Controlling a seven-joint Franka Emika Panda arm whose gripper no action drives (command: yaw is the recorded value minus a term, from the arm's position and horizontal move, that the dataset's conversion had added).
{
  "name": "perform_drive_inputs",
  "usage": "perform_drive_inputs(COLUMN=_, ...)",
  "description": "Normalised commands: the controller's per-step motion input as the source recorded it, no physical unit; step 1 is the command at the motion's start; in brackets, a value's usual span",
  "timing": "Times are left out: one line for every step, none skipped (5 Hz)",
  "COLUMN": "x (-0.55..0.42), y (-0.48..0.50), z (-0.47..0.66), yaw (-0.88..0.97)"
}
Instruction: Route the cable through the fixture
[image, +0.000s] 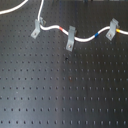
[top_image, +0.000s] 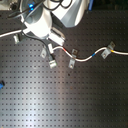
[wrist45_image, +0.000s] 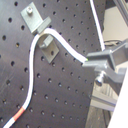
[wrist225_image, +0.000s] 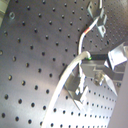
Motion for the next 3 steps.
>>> perform_drive_inputs(x=0.369, y=0.177, z=0.31, yaw=0.23)
perform_drive_inputs(x=0.477, y=0.027, z=0.45, yaw=0.18)
perform_drive_inputs(x=0.485, y=0.04, z=0.49, yaw=0.19)
